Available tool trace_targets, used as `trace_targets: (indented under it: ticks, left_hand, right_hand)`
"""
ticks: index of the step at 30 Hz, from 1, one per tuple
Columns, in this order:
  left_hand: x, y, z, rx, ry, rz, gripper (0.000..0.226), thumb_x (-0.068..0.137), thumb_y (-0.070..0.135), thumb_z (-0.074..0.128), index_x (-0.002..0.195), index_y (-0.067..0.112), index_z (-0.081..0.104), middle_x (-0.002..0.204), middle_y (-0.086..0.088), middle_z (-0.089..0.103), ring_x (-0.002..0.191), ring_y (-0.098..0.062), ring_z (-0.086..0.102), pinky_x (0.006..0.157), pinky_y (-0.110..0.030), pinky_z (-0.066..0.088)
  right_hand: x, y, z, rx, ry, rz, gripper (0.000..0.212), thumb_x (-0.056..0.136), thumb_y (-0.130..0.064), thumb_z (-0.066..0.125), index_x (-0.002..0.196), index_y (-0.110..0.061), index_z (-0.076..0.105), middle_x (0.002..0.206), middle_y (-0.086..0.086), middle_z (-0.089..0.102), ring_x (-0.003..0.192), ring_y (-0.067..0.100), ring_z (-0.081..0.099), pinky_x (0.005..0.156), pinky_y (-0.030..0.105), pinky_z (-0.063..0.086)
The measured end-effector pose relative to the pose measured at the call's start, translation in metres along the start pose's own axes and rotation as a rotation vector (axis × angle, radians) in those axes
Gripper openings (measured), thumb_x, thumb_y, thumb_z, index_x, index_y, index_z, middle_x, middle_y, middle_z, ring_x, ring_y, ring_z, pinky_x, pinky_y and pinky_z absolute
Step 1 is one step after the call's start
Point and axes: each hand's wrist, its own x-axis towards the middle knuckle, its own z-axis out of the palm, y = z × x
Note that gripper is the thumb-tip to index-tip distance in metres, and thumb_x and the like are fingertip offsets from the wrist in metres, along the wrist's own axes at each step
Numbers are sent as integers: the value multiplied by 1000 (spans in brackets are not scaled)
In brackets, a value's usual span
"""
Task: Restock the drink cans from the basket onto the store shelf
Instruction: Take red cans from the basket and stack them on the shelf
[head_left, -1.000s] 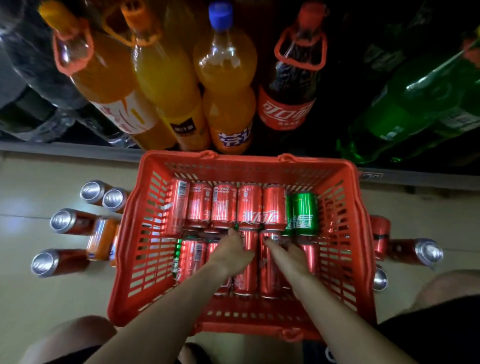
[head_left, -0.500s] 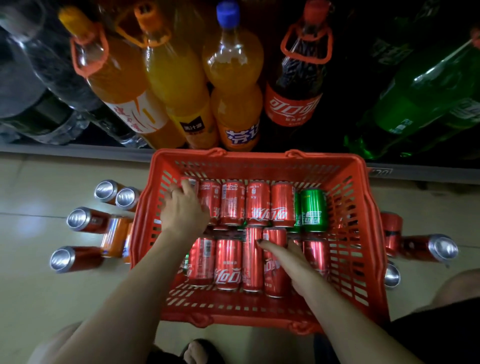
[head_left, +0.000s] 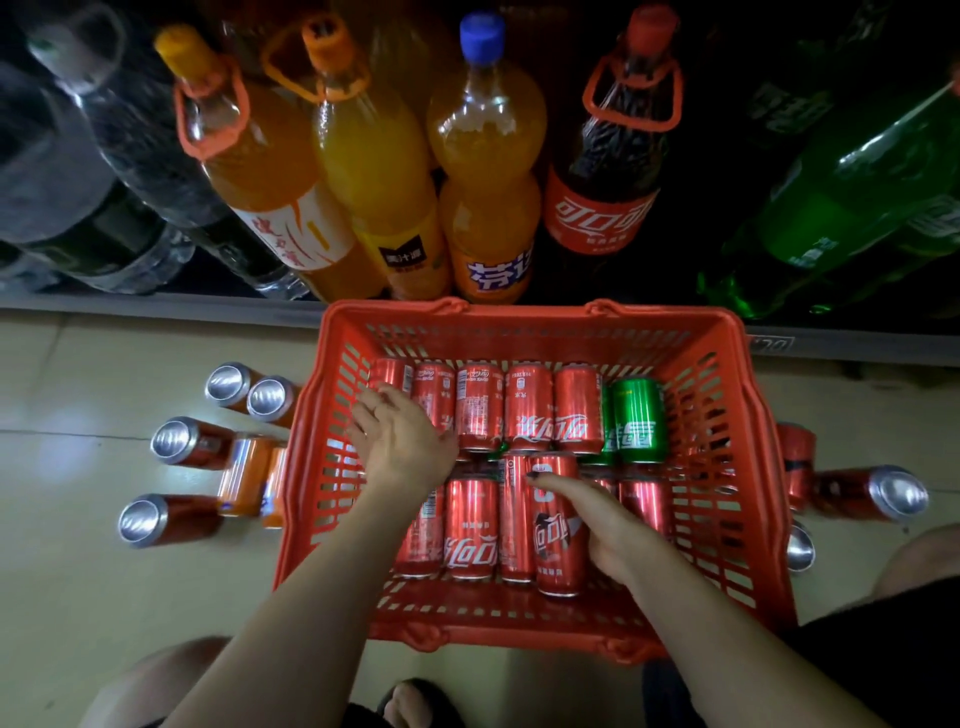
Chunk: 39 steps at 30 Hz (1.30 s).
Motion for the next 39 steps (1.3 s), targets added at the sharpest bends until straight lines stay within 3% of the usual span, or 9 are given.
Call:
trace_targets:
  ticks: [4,11,16,18,21,29,32,39]
  left_hand:
    - [-3,-6,9,141,-6,51,92,98,38,62,159,1,3,163,-40,14,152,-52,21,127,-55,18]
    - [8,-9,5,-18,120,16,97,89,31,77,153,-11,16,151,-37,39,142,-52,39,119,-54,37]
    - [15,-7,1,30,97,-19,102,91,46,72,154,-14,19,159,-39,29,149,-51,29,124,-54,28]
    - [15,-5,-2,74,17,-54,105,94,54,65,158,-12,13,164,-37,17,155,-48,20,126,-51,21]
    - [15,-5,-1,-4,-31,-121,101,99,49,61,161,-8,3,168,-34,4,158,-46,8,128,-50,13]
    - [5,5,13,-225,26,-155,107,93,32,74,160,-8,0,168,-31,9,156,-46,13,127,-55,22]
    - [10,5,3,-271,42,-186,103,93,29,74,160,-6,5,169,-29,9,155,-49,12,121,-62,27]
    - [16,10,3,-304,-17,-323,105,93,41,74,163,-1,8,170,-30,2,158,-48,6,127,-56,11]
  right_hand:
    - [-3,0,3,71,-28,2,32,88,-24,78,117,-13,74,105,12,80,95,29,77,86,41,61]
    - [-2,2,6,76,-26,-4,38,88,-22,76,124,-13,70,109,14,78,104,33,75,83,40,61]
    - [-2,3,5,66,-26,-9,38,90,-23,75,126,-15,67,109,13,79,104,33,75,86,43,60]
    - [-1,5,4,61,-17,-11,38,90,-23,75,126,-15,67,108,13,79,103,32,75,89,44,60]
    - [0,6,4,60,-13,-10,36,90,-23,75,125,-15,67,107,13,79,102,33,75,89,45,60]
    - [3,9,3,54,-14,-24,37,88,-24,77,123,-18,67,105,11,80,100,32,76,96,51,58]
    - [4,10,4,70,-2,-43,34,88,-20,76,122,-16,68,103,13,80,94,32,76,88,47,61]
    - [8,14,3,47,16,-36,39,86,-24,78,121,-18,66,98,11,80,92,31,78,92,50,60]
